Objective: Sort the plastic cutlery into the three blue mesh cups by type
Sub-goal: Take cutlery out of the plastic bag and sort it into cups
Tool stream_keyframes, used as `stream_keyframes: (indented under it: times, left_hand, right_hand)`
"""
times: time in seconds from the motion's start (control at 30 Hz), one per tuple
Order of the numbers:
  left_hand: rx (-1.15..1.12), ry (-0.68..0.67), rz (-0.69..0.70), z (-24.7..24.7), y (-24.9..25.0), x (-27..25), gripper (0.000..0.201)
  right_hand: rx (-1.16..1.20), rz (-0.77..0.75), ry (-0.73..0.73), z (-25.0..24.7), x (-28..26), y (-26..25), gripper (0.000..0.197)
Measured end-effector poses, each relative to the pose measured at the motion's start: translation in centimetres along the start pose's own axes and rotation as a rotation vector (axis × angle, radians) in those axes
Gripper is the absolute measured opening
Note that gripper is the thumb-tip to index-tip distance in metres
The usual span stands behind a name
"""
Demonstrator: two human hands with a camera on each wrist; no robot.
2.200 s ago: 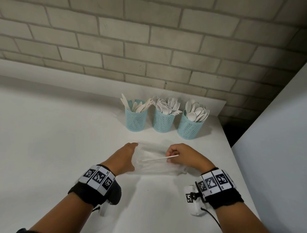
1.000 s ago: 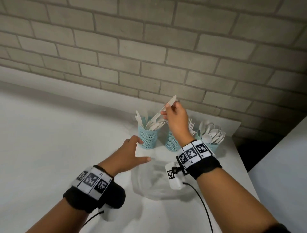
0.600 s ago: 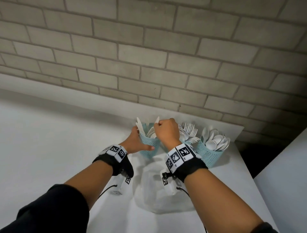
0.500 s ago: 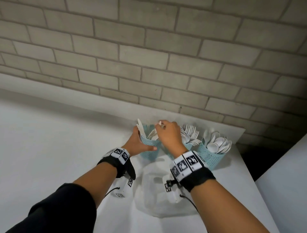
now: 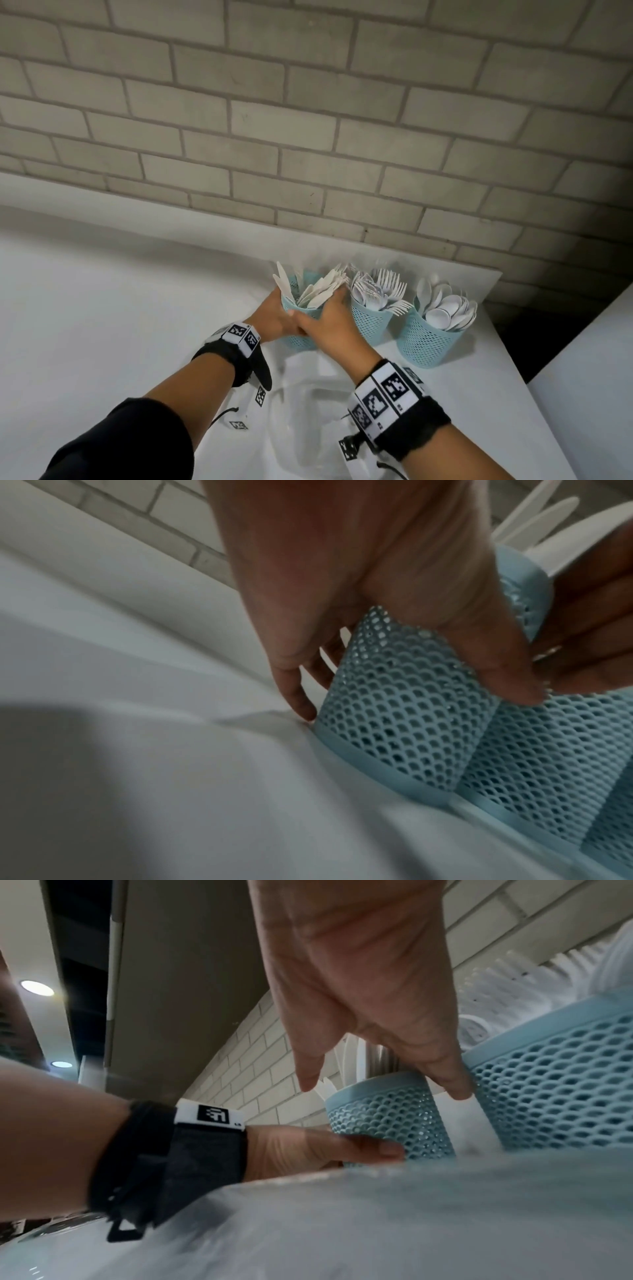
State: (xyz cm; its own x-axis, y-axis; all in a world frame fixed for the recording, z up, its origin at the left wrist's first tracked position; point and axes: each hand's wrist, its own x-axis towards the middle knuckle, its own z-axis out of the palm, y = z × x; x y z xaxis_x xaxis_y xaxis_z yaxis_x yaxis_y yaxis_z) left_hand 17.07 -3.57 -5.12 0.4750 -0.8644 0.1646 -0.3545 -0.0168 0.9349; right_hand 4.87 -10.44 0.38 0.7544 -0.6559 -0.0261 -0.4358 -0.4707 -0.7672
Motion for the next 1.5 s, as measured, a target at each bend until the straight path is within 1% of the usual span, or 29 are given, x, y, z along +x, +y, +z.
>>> stream_keyframes:
  times: [0.07, 0.1, 0.2, 0.23, 0.33, 0.43, 0.5, 0.53, 0.57, 0.6, 0.67, 0.7, 0.73, 0.77, 0.8, 0.87, 0.9, 0.97, 1.0, 1.1, 1.17, 1.2, 1.27, 1.3, 1.33, 1.4, 1.43, 1.47, 1.5]
  left_hand:
    - [-0.06, -0.005, -0.005, -0.3, -0.4, 0.3, 0.086]
    - [-0.077, 0.014, -0.003, -0.3, -0.5, 0.5, 0.084]
    - [-0.054, 0.086, -0.012, -0.2, -0.3, 0.7, 0.071]
    - [-0.032, 0.095, -0.018, 0.1, 0.1, 0.7, 0.073]
    - [-0.048, 0.063, -0.061, 0.6, 0.1, 0.8, 0.099]
    - [-0.012, 0.097, -0.119, 0.7, -0.8, 1.1, 0.103]
    - [0.059, 0.124, -0.161, 0.5, -1.6, 1.1, 0.103]
    - [0.079, 0.119, -0.175, 0.4, -2.4, 1.3, 0.106]
    - [0.093, 0.117, -0.189, 0.2, -2.7, 1.4, 0.108]
    - [0.089, 0.123, -0.192, 0.2, -2.6, 1.3, 0.107]
    - [0.085, 0.116, -0.182, 0.1, -2.3, 1.4, 0.094]
    - [0.091, 0.109, -0.171, 0.1, -2.3, 1.5, 0.086]
    - [0.092, 0.099, -0.164, 0.1, -2.1, 1.5, 0.081]
    - [0.093, 0.09, -0.154, 0.1, -2.2, 1.6, 0.084]
    - [0.097, 0.096, -0.14, 0.2, -2.2, 1.6, 0.091]
    - [0.112, 0.121, -0.137, 0.2, -2.5, 1.7, 0.105]
    - [0.106, 0.128, -0.144, 0.2, -2.6, 1.7, 0.106]
    - [0.102, 0.144, -0.154, 0.2, -2.2, 1.6, 0.106]
    - [0.11, 0.149, -0.154, 0.2, -2.2, 1.6, 0.106]
    - [0.118, 0.137, -0.141, 0.3, -2.2, 1.7, 0.108]
    - [0.117, 0.142, -0.152, 0.3, -2.0, 1.7, 0.107]
    - [0.117, 0.139, -0.157, 0.3, -1.8, 1.7, 0.106]
    - [0.094, 0.11, -0.159, 0.5, -1.6, 1.7, 0.104]
    - [0.086, 0.098, -0.159, 0.5, -1.6, 1.7, 0.103]
    - [0.089, 0.1, -0.155, 0.4, -1.5, 1.6, 0.103]
    - [0.112, 0.108, -0.125, 0.4, -1.6, 1.9, 0.094]
    - [0.108, 0.103, -0.115, 0.4, -1.6, 1.8, 0.087]
    - [0.099, 0.089, -0.102, 0.4, -1.5, 1.8, 0.084]
    - [0.082, 0.084, -0.092, 0.4, -1.6, 1.8, 0.089]
  right_hand:
    - [-0.054, 0.032, -0.01, 0.2, 0.5, -0.8, 0.119]
    - [-0.076, 0.04, -0.014, 0.3, 0.7, -1.2, 0.121]
    - [-0.15, 0.019, -0.023, 0.4, 1.0, -2.4, 0.123]
    - [-0.184, 0.01, -0.023, 0.6, 1.0, -2.8, 0.122]
    - [-0.21, 0.0, -0.027, 0.9, 1.9, -3.3, 0.123]
    - [-0.201, -0.036, -0.011, 1.0, 3.8, -3.4, 0.129]
    - [-0.097, -0.079, -0.043, 1.5, 5.0, -3.8, 0.13]
    - [-0.022, -0.101, -0.077, 1.9, 5.3, -4.0, 0.126]
    - [0.023, -0.142, -0.105, 2.2, 5.5, -4.1, 0.115]
    - [0.039, -0.199, -0.117, 2.4, 5.7, -4.1, 0.095]
    - [0.065, -0.294, -0.073, 2.4, 6.1, -3.6, 0.04]
    - [0.101, -0.315, -0.055, 2.3, 6.1, -3.3, 0.021]
    - [0.151, -0.322, -0.047, 2.0, 6.0, -3.1, 0.011]
    - [0.202, -0.308, -0.029, 2.0, 6.0, -3.0, 0.01]
    - [0.256, -0.285, 0.003, 1.9, 5.9, -3.0, 0.014]
    - [0.33, -0.232, 0.13, 1.8, 6.1, -3.0, 0.024]
    - [0.351, -0.214, 0.194, 1.7, 6.1, -3.1, 0.025]
    - [0.353, -0.186, 0.277, 1.7, 6.2, -3.1, 0.014]
    - [0.342, -0.166, 0.302, 1.8, 6.2, -3.1, 0.016]
    - [0.256, -0.179, 0.342, 2.3, 6.2, -2.8, 0.05]
    - [0.21, -0.157, 0.364, 2.5, 6.6, -2.7, 0.077]
    - [0.206, -0.132, 0.341, 2.6, 6.8, -2.6, 0.091]
    - [0.177, -0.092, 0.209, 2.8, 7.2, -2.8, 0.113]
    - [0.145, -0.084, 0.155, 2.9, 7.2, -2.8, 0.115]
    - [0.121, -0.069, 0.149, 3.0, 7.2, -2.9, 0.113]
    - [0.107, -0.048, 0.209, 2.9, 7.3, -2.9, 0.105]
    - [0.096, -0.056, 0.191, 2.7, 7.4, -2.9, 0.104]
    - [0.079, -0.077, 0.132, 2.7, 7.4, -2.9, 0.104]
    - [0.081, -0.103, 0.083, 2.6, 7.4, -2.8, 0.103]
